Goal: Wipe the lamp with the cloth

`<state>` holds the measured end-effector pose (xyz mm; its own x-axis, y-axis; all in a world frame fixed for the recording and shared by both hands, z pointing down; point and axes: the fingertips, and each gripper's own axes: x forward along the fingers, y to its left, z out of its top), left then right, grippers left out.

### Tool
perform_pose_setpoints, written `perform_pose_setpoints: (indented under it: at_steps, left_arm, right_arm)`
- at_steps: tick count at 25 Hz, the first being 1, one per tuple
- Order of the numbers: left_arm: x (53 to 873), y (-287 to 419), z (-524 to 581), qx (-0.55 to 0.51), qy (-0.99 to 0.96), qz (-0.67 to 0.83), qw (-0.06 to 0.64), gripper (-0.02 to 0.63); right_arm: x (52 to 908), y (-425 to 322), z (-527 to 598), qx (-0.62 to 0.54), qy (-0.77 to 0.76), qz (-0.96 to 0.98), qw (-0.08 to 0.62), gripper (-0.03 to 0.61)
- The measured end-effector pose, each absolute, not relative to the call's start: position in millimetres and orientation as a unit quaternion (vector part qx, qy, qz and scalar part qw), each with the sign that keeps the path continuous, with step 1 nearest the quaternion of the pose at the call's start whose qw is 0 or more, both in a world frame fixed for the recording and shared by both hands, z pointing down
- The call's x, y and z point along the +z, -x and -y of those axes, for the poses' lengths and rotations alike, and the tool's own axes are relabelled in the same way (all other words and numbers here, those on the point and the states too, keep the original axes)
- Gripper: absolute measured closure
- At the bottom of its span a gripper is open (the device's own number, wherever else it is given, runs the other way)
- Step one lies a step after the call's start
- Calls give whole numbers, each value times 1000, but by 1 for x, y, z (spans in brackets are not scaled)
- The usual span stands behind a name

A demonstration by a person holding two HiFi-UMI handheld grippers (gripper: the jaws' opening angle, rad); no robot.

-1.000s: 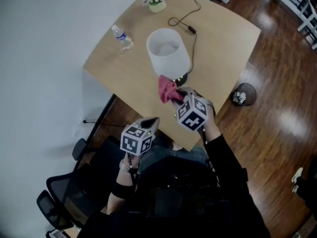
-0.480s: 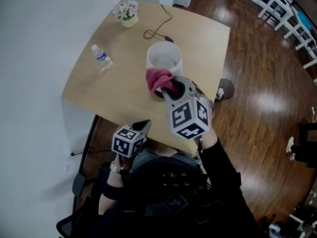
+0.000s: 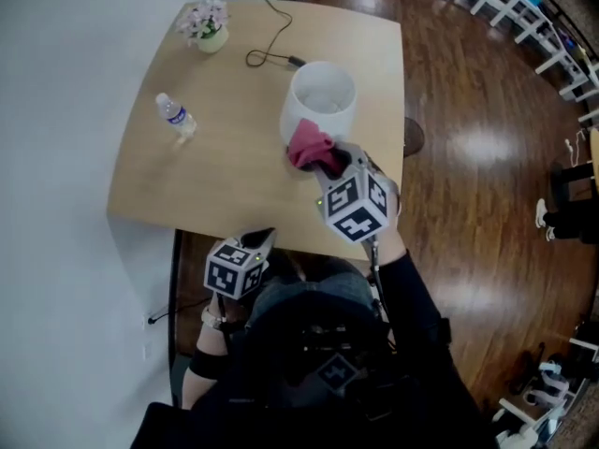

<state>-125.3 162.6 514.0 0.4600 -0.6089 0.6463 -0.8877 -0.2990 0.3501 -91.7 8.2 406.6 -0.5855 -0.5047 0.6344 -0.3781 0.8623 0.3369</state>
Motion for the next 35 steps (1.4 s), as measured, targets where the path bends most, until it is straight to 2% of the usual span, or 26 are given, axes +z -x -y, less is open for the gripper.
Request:
perform_pose_setpoints:
  at_steps: [5, 11, 20, 24, 29, 35]
  left_arm:
    - [515, 131, -165, 216, -780, 474, 348, 618]
    - [504, 146, -155, 252, -769, 485, 331, 618]
    - [509, 163, -140, 277, -752, 490, 344, 618]
    - [513, 172, -123, 273, -768, 467, 343, 618]
    - [512, 185, -95, 287, -811, 405, 310, 618]
    - [496, 214, -77, 282, -845, 357, 281, 618]
  right_arm:
    - [463, 85, -19, -34, -245, 877, 411, 474]
    - [502, 83, -19, 3, -231, 883, 409, 474]
    - [519, 96, -44, 41, -177, 893, 411, 474]
    - [488, 105, -53, 56, -195, 905, 375, 474]
    - [397, 118, -41, 34, -273, 914, 298, 474]
    - [333, 124, -12, -23, -383, 872, 304, 474]
